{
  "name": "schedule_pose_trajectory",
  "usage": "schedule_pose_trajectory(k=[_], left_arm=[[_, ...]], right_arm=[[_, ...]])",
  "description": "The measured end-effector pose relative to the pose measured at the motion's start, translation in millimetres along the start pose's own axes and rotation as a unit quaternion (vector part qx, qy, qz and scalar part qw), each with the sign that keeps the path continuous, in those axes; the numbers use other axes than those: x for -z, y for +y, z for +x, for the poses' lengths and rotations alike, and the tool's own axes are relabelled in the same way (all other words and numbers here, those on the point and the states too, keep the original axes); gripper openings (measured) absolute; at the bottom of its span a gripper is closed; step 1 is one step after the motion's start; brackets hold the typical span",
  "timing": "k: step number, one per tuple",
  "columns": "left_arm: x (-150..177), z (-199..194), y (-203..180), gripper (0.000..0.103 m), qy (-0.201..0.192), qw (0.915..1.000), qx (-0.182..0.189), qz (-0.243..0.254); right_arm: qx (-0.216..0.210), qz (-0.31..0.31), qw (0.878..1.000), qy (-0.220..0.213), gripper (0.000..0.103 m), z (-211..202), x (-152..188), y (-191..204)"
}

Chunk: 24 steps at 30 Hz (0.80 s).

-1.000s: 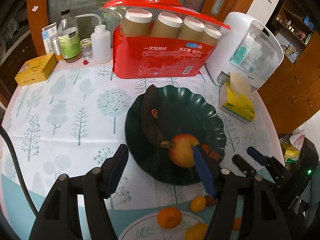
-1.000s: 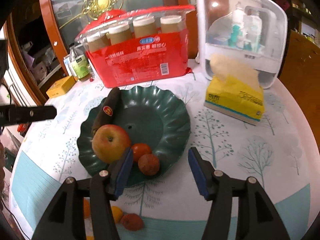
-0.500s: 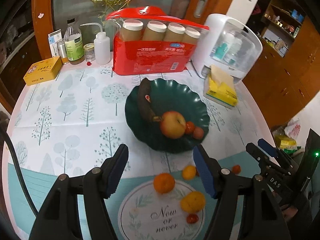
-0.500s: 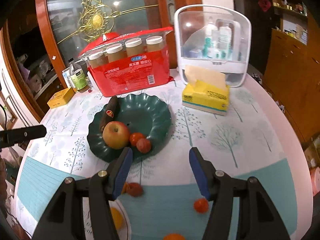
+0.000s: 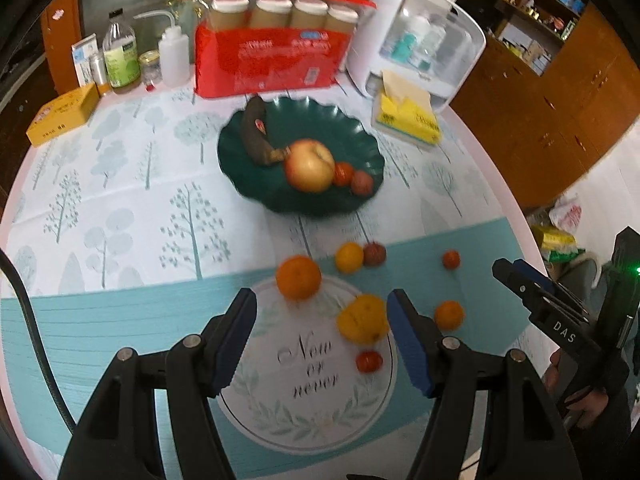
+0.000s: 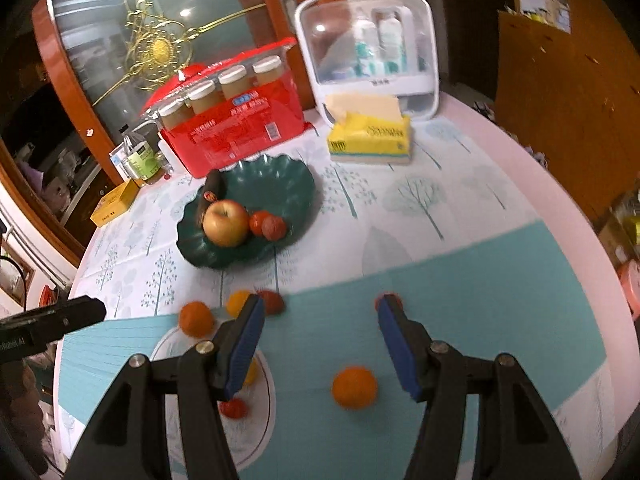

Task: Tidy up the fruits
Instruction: 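Withdraw both tools from the plate toward the remaining fruits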

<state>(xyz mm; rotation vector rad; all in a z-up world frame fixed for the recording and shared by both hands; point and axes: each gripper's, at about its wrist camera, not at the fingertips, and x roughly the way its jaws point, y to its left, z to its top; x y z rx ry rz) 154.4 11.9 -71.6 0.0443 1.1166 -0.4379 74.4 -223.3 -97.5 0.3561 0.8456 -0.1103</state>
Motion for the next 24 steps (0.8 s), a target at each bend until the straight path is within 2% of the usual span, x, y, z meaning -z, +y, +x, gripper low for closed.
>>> schedule_pose_trajectory(k=[14, 19, 24], left_arm=[[46.7, 28.3, -11.4, 0.066, 0.060, 0.9977, 0.011, 0.030], [60.5, 40.3, -16.4, 0.066, 0.078, 0.9965, 0.008, 0.026], [72.3, 53.7, -23.3, 0.066, 0.092, 0.9958, -0.004, 0.006]], right_arm=[[0.016, 0.077, 0.995, 0.057, 0.060, 6.2, 64.9, -9.1], [0.009, 0.066, 0.995, 0.079, 0.060, 13.7, 77.5, -9.7], [0.004, 0.025, 0.995, 0.096, 0.060, 21.7, 82.2, -11.2]])
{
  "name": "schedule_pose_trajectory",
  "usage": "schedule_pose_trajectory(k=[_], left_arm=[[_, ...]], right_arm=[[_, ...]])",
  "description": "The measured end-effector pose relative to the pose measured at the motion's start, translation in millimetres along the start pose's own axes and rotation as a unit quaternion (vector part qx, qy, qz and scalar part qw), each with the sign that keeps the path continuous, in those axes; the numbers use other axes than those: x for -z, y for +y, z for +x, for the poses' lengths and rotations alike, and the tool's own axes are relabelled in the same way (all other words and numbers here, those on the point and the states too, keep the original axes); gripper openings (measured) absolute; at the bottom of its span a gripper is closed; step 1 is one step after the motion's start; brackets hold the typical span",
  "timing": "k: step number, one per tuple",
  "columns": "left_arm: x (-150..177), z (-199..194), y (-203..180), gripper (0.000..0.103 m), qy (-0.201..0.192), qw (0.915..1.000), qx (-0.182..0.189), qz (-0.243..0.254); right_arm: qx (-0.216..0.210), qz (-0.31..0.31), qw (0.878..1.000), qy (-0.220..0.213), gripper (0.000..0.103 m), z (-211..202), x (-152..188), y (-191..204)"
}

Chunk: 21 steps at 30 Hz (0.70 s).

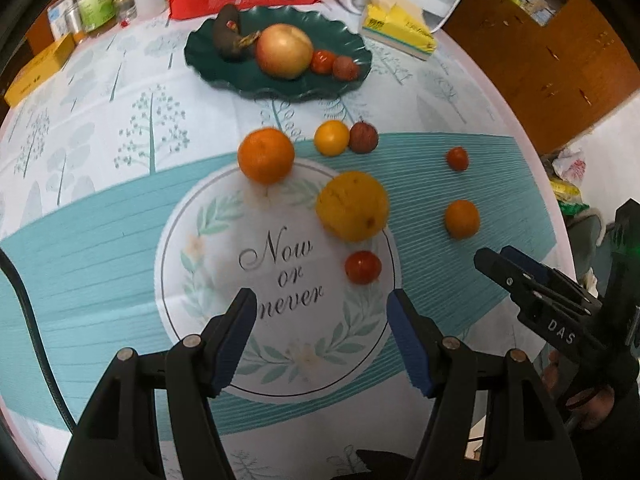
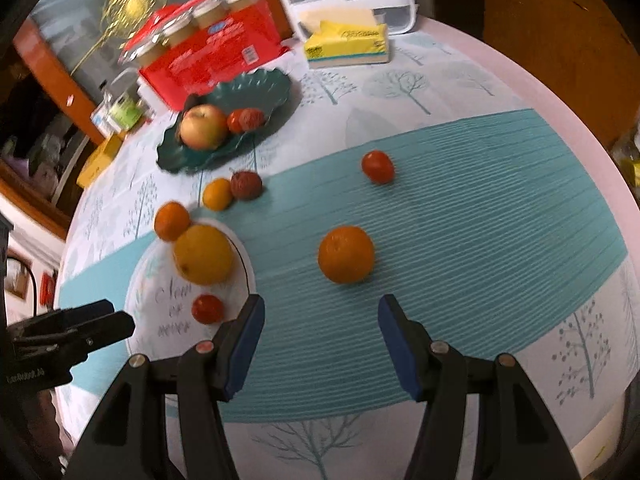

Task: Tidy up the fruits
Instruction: 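Withdraw both tools from the plate toward the remaining fruits, then grasp a red cherry tomato with the left tool while the right tool grasps an orange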

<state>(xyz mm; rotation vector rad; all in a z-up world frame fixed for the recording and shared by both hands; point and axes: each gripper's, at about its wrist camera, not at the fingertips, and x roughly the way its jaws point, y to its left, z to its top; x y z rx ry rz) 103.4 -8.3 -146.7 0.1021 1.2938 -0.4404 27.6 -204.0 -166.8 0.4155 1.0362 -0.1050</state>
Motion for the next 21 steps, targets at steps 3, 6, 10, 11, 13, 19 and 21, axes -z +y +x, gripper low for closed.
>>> schedule_pose_trajectory(k=[3, 6, 10, 11, 13, 19, 21], left_arm=[[3.3, 7.8, -2.1, 0.066, -0.001, 0.9998, -0.009, -0.019], [6.8, 15.4, -6.7, 0.066, -0.004, 0.9992, -0.012, -0.037], [13.0, 25.7, -13.3, 0.065, -0.018, 0.9978, -0.010, -0.062], [15.0, 28.5, -14.2, 0.064, -0.020, 0.9973, -0.011, -0.070], [18.0, 33.5, -14.9, 0.060, -0.022, 0.9960, -0.016, -0.085], [23.0, 47.0, -18.9, 0.054, -0.032, 0.9909, -0.022, -0.129], [23.7, 50.8, -20.1, 0.051, -0.036, 0.9890, -0.023, -0.142]], right_arm=[[-0.004, -0.030, 0.999, 0.012, 0.060, 4.6, -1.0, -2.9], [-0.010, -0.068, 0.997, 0.021, 0.060, 8.0, -2.9, -5.3], [-0.010, -0.117, 0.993, 0.033, 0.060, 15.1, -5.9, -8.7], [-0.012, -0.133, 0.990, 0.034, 0.060, 16.7, -7.0, -9.3], [-0.019, -0.154, 0.987, 0.035, 0.060, 18.5, -8.8, -10.2], [-0.048, -0.218, 0.974, 0.043, 0.059, 26.5, -15.1, -10.6], [-0.054, -0.237, 0.969, 0.041, 0.059, 28.1, -15.8, -9.1]])
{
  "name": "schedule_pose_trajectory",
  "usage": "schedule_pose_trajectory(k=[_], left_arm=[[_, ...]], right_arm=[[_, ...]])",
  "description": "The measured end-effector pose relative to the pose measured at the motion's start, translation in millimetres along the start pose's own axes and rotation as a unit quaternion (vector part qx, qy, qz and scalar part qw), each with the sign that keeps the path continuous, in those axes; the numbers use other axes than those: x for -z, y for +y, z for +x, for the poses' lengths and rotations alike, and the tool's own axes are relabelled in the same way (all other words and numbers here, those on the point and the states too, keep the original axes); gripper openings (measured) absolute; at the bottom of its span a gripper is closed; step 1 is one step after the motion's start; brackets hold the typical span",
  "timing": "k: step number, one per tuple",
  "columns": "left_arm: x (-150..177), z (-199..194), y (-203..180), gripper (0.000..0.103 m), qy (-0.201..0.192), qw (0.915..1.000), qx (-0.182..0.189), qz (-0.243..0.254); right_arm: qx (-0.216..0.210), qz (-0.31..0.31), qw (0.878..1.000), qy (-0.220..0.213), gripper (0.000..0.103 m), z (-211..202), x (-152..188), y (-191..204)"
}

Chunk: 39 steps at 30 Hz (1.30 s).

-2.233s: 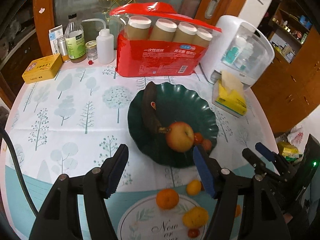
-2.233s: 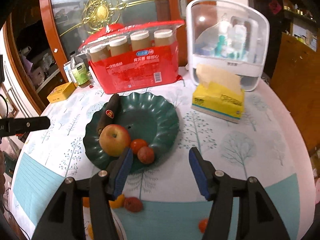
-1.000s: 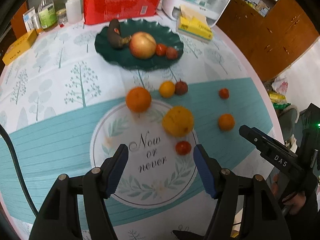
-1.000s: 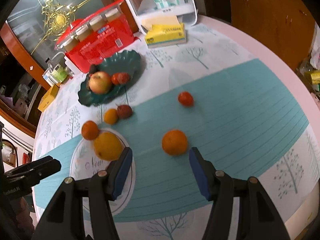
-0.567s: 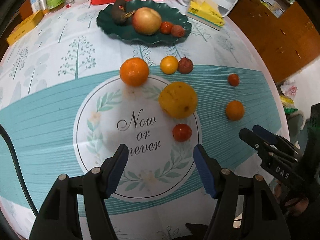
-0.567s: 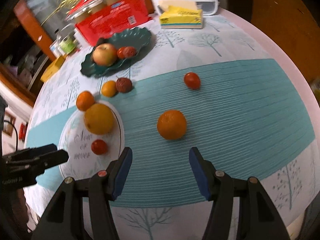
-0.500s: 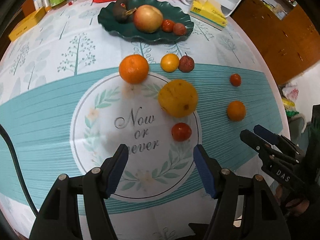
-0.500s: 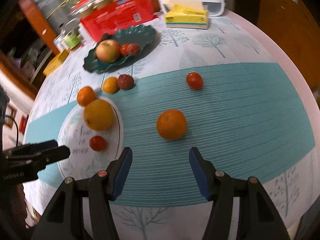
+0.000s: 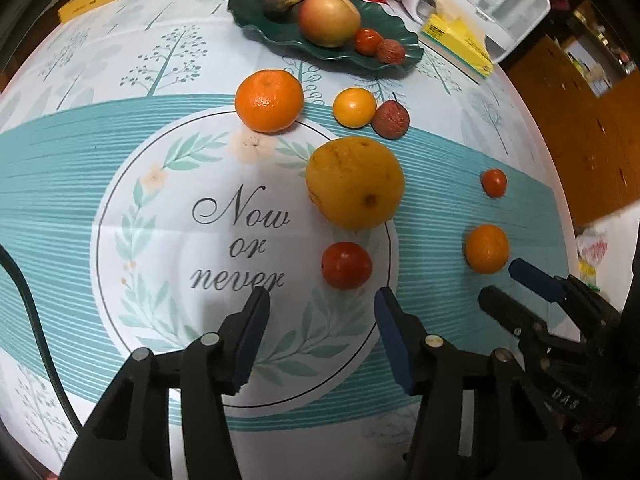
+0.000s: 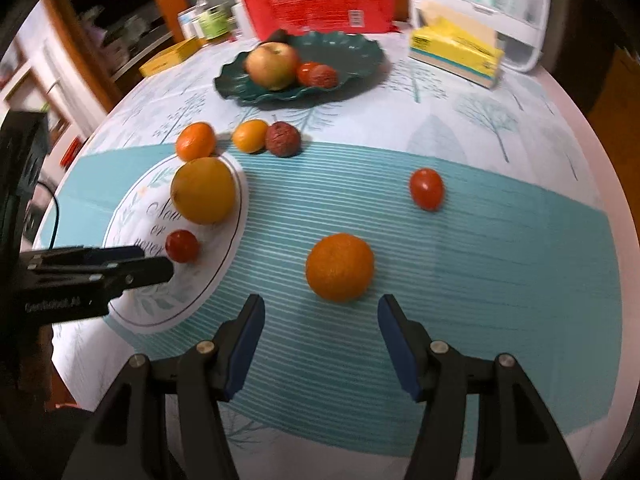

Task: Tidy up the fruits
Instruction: 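Grasp a red cherry tomato with the left tool while the right tool grasps an orange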

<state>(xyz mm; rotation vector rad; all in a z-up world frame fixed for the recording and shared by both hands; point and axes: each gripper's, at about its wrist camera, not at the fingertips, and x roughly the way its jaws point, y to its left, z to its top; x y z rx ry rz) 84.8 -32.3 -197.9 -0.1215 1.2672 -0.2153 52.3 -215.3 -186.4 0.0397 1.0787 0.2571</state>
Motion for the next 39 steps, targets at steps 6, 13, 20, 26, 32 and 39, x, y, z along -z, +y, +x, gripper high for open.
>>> schedule_pose_trajectory(k=[6, 13, 20, 26, 32, 39], left_arm=[[-2.6, 5.6, -4.7, 0.043, -0.019, 0.9995, 0.005, -0.023], [-9.4, 13.4, -16.5, 0.032, -0.031, 0.9992, -0.006, -0.022], [-14.8, 15.8, -19.9, 0.026, -0.028, 0.9994, -0.012, -0.018], [-15.1, 16.8, -21.4, 0.025, -0.025, 0.9994, -0.014, -0.017], [-13.4, 13.8, -18.9, 0.025, -0.023, 0.9994, -0.016, -0.019], [-12.4, 0.4, -8.0, 0.025, -0.029, 0.9993, -0.017, -0.017]], right_arm=[[-0.011, -0.051, 0.999, -0.001, 0.052, 9.6, -0.1, -0.4], [-0.021, -0.067, 0.997, -0.017, 0.047, 14.4, 1.4, -8.0], [-0.033, -0.064, 0.997, -0.023, 0.046, 23.0, -0.6, -12.1], [-0.036, -0.066, 0.997, -0.033, 0.039, 22.9, -2.4, -12.2], [-0.040, -0.064, 0.997, -0.031, 0.038, 23.3, -1.7, -13.5], [-0.039, -0.064, 0.997, -0.026, 0.038, 20.9, -0.6, -7.0]])
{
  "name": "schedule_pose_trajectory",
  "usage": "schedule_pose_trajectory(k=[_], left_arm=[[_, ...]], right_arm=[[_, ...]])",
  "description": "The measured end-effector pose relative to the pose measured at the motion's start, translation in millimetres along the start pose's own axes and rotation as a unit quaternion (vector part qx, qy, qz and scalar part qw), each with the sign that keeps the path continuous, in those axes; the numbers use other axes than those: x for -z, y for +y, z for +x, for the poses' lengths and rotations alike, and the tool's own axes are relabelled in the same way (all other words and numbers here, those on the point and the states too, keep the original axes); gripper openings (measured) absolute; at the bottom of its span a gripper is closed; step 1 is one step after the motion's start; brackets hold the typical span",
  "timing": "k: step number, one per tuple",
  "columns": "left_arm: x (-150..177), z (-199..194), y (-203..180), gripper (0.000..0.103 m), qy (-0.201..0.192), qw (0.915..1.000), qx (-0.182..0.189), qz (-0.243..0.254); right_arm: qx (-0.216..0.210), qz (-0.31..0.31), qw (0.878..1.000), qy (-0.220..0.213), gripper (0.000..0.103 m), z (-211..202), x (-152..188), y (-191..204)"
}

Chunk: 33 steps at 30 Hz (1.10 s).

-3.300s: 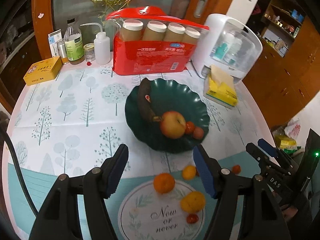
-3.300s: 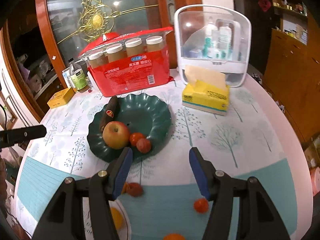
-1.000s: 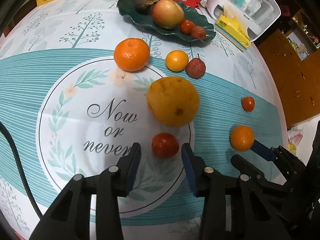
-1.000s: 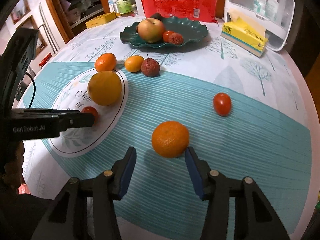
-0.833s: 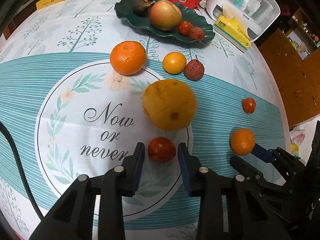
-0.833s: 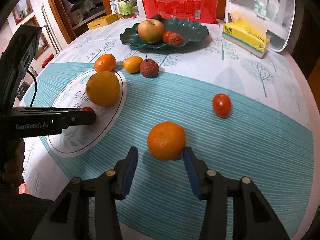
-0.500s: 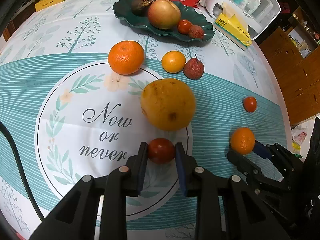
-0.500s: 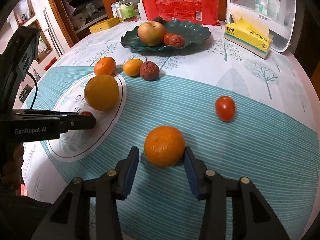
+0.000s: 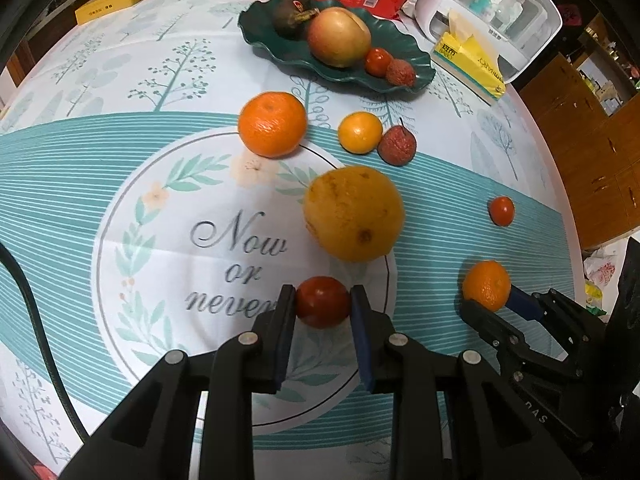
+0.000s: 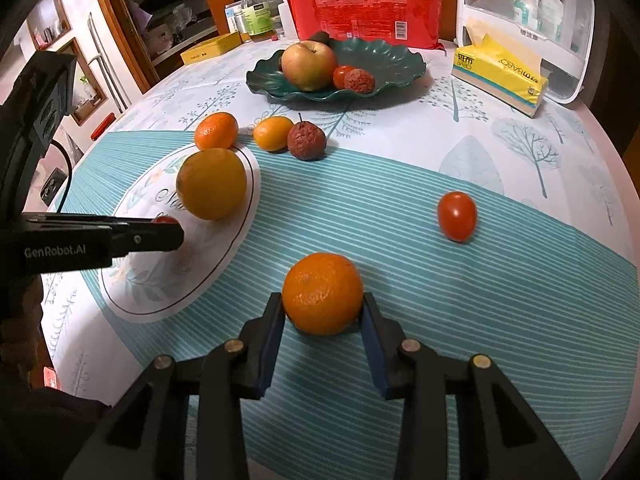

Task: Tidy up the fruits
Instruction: 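Grasp a red cherry tomato with the left tool while the right tool grasps an orange, then carry the tomato and orange to the green plate and release both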

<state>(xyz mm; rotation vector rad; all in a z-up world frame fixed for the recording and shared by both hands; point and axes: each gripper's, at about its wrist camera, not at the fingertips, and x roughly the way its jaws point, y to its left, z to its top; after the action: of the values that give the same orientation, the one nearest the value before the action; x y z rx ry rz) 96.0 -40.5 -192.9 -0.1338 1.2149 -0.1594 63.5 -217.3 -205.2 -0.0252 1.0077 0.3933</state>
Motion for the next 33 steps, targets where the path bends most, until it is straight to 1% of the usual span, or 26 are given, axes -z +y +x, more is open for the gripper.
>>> schedule_pose_trajectory(k=[6, 13, 20, 26, 33], left_arm=[[-7.3, -17.2, 13.9, 0.025, -0.007, 1.0000, -0.002, 0.000], [-30.1, -38.0, 30.1, 0.025, -0.022, 0.9997, -0.002, 0.014], [-65.3, -51.2, 43.5, 0.025, -0.039, 0.9987, -0.002, 0.032], [-102.1, -55.0, 49.9, 0.025, -0.053, 0.9970, -0.001, 0.056], [-143.9, -52.7, 52.7, 0.025, -0.066, 0.9942, 0.001, 0.085]], right_arm=[[0.007, 0.011, 1.000, -0.003, 0.038, -3.8, -6.3, 5.1], [0.015, 0.031, 0.999, -0.017, 0.038, -6.9, -28.9, 12.1], [0.027, 0.048, 0.997, -0.044, 0.038, -7.7, -66.2, 15.3], [0.040, 0.060, 0.995, -0.069, 0.038, -6.6, -99.2, 15.4], [0.052, 0.071, 0.993, -0.079, 0.038, 8.8, -127.4, 17.1]])
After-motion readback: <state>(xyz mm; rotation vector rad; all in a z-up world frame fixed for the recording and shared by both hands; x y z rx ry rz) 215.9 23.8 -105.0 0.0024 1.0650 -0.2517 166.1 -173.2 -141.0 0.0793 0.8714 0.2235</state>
